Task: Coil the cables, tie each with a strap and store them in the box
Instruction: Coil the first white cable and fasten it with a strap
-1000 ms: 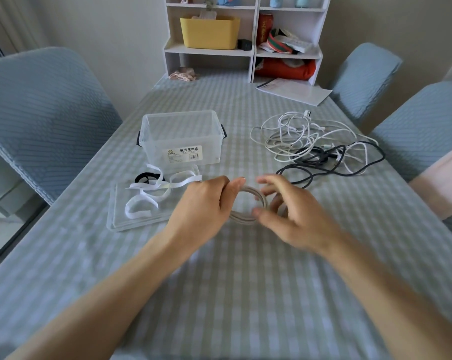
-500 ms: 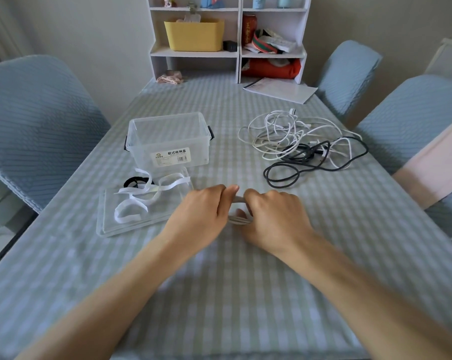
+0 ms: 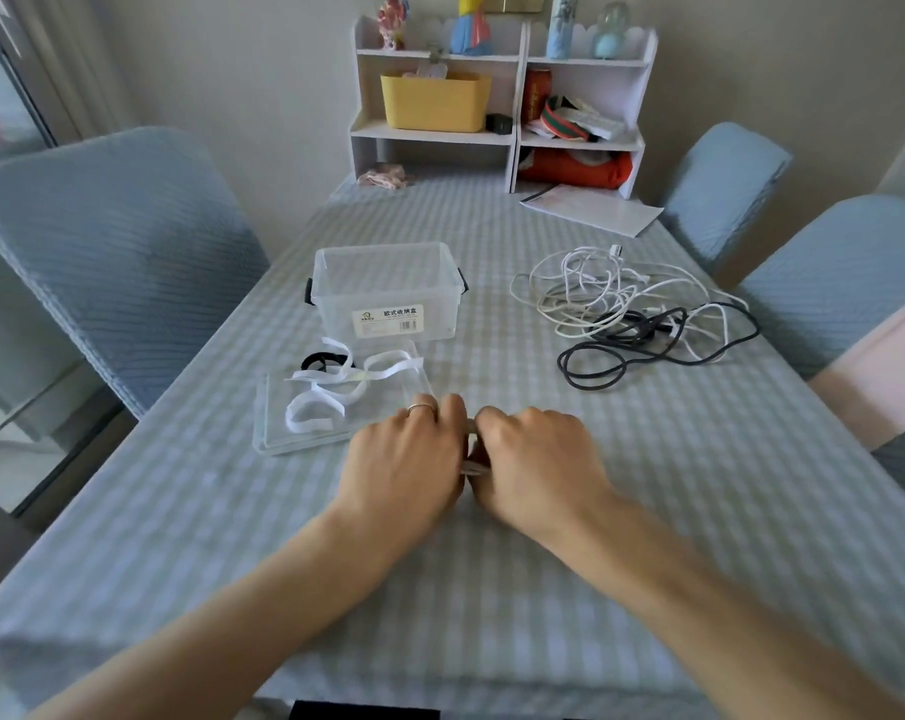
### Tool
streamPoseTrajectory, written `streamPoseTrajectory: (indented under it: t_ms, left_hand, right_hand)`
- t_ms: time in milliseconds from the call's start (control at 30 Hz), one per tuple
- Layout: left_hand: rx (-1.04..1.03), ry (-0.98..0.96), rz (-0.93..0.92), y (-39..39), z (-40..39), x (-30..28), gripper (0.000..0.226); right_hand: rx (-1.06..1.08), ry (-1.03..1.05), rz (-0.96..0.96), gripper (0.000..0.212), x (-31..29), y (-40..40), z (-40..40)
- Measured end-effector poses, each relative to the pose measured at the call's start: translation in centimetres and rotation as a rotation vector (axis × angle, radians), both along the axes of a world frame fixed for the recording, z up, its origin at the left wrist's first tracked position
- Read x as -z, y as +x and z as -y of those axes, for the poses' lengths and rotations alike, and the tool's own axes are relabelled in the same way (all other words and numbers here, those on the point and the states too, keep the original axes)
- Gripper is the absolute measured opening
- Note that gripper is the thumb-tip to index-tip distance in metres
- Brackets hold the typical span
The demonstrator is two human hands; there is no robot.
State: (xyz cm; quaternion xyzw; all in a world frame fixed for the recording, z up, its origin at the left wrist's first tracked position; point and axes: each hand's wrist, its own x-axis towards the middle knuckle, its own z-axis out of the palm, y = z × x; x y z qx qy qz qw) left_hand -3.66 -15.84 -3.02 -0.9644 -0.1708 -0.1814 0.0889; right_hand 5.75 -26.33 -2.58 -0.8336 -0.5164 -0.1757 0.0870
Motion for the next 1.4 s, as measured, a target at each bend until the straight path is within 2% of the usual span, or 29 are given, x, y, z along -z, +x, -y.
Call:
streamPoseTrajectory:
  t_ms: [167,233,367,467,567,733,933,1100,1267,1400]
  left_hand:
    - [-0.008,-0.001,0.055,-3.1,-1.3,0.7,0.041]
    - [-0.032,-0.002,0.087,-4.3,-2.3,0.5,0.038]
    - [-0.180,-0.062,0.115,-7.1,-5.9,0.4,0.037]
    - [-0.330,-0.174,0.145,-9.6,-8.3,0.3,0.023]
    - [-0.374,-0.256,0.173,-10.9,-9.5,0.7,0.017]
    - [-0.411,-0.325,0.138,-10.9,-10.0,1.0,0.017]
    - [-0.434,-0.354,0.128,-10.9,-10.0,1.1,0.016]
    - [-0.418,-0.392,0.136,-11.1,-10.0,1.3,0.016]
    - [-0.345,-0.444,0.229,-11.9,-10.2,1.2,0.016]
    - [-0.236,-0.454,0.286,-12.1,-9.8,1.0,0.019]
  right_hand:
    - [-0.143,-0.005,0.064,0.042,-0.2,-1.8,-1.4]
    - [-0.235,0.033,0.017,0.036,-0.1,-2.3,-2.3]
    - [-0.217,0.027,-0.283,0.028,-1.4,-1.6,-3.6]
    - [-0.208,0.091,-0.378,0.017,-1.0,-1.3,-5.2]
    - [-0.251,0.192,-0.505,0.011,-0.3,-1.1,-7.2]
    - [-0.222,0.307,-0.433,0.010,0.1,-0.3,-9.5]
    - [-0.353,0.126,-0.393,0.016,1.1,-2.5,-11.2]
    - [-0.370,0.161,-0.452,0.008,1.5,-2.7,-11.6]
    - [-0.376,0.247,-0.497,0.006,0.6,-2.5,-9.2]
    - [-0.265,0.246,-0.379,0.013,-0.3,-1.2,-4.7]
